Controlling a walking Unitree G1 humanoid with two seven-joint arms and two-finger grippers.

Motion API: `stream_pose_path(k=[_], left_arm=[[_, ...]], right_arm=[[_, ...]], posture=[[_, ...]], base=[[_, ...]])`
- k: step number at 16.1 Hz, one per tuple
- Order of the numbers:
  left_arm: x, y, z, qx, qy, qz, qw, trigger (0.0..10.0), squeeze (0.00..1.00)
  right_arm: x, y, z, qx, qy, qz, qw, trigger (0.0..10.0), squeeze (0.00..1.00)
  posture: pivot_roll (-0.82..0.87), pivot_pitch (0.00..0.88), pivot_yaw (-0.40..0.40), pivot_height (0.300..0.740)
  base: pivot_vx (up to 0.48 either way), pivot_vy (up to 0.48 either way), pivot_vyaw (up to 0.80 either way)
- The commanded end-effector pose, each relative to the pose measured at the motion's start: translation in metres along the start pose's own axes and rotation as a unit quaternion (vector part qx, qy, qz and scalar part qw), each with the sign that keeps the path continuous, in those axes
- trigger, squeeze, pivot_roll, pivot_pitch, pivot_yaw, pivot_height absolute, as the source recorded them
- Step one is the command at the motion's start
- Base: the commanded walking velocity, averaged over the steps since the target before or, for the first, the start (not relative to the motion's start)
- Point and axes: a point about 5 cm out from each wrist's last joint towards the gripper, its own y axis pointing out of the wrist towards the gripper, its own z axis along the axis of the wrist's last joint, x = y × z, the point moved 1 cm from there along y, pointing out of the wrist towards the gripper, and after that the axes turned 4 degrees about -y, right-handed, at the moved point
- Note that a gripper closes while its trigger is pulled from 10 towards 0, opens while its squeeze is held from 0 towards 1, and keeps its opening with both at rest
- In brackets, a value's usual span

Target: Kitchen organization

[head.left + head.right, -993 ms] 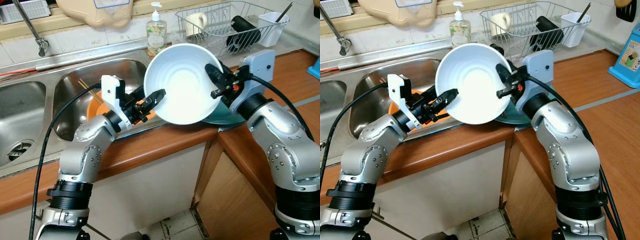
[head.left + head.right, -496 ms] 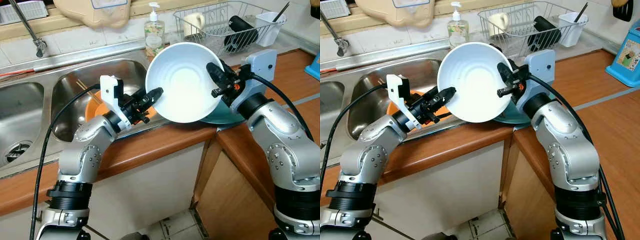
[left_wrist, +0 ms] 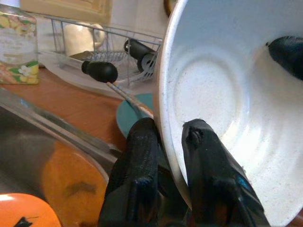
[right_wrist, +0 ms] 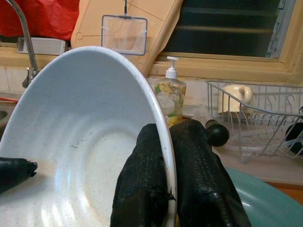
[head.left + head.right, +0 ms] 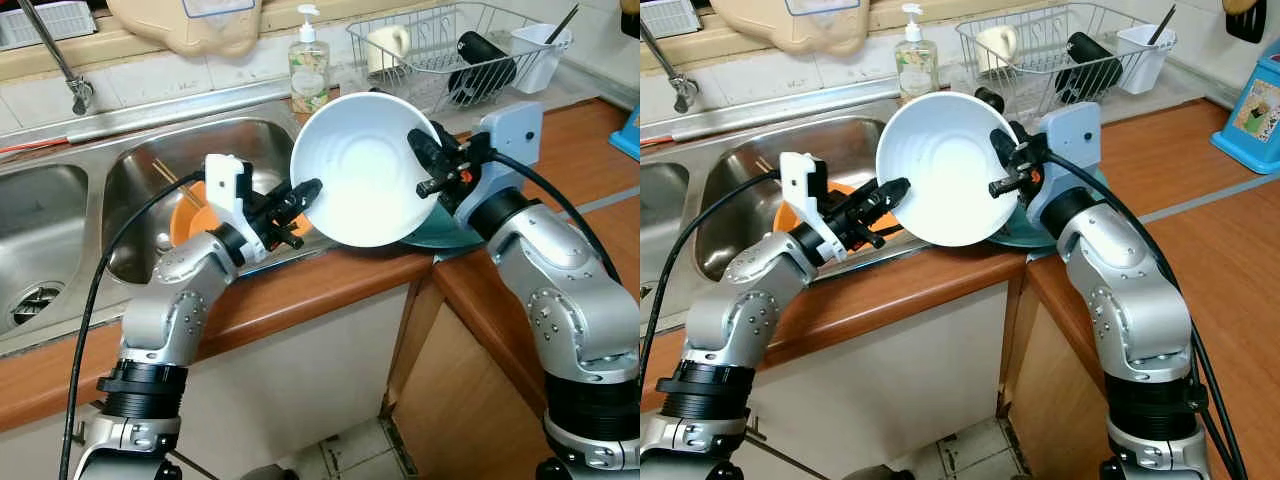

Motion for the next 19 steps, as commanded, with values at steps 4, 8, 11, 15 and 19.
stream_pose_path(k=[4,8,11,15,19], left_arm=[[-0.010,0.000,0.005,-0.016,0.060,0.049,0.997,0.0,0.00],[-0.009,0.002,0.015,0.007,0.060,0.060,0.996,0.0,0.00],[-0.007,0.004,0.022,0.029,0.043,0.061,0.997,0.0,0.00],[-0.009,0.002,0.025,0.042,0.033,0.070,0.996,0.0,0.00],[-0.013,-0.004,0.042,0.085,0.023,0.087,0.992,0.0,0.00]], right_arm=[[-0.008,0.004,0.016,0.033,-0.006,0.023,0.999,0.9,0.00],[-0.011,0.007,0.017,0.035,-0.011,0.024,0.999,10.0,0.00],[-0.011,0.008,0.017,0.035,-0.015,0.022,0.999,10.0,0.00],[-0.011,0.009,0.015,0.031,-0.002,0.018,0.999,10.0,1.00],[-0.014,0.014,0.017,0.037,0.005,0.024,0.999,10.0,1.00]], posture=[[-0.16,0.000,0.113,0.740],[-0.16,0.000,0.111,0.740],[-0.17,0.000,0.112,0.740],[-0.16,0.000,0.110,0.740],[-0.13,0.000,0.094,0.740]], base=[[0.000,0.000,0.00],[0.000,0.000,0.00],[0.000,0.000,0.00],[0.000,0.000,0.00],[0.000,0.000,0.00]])
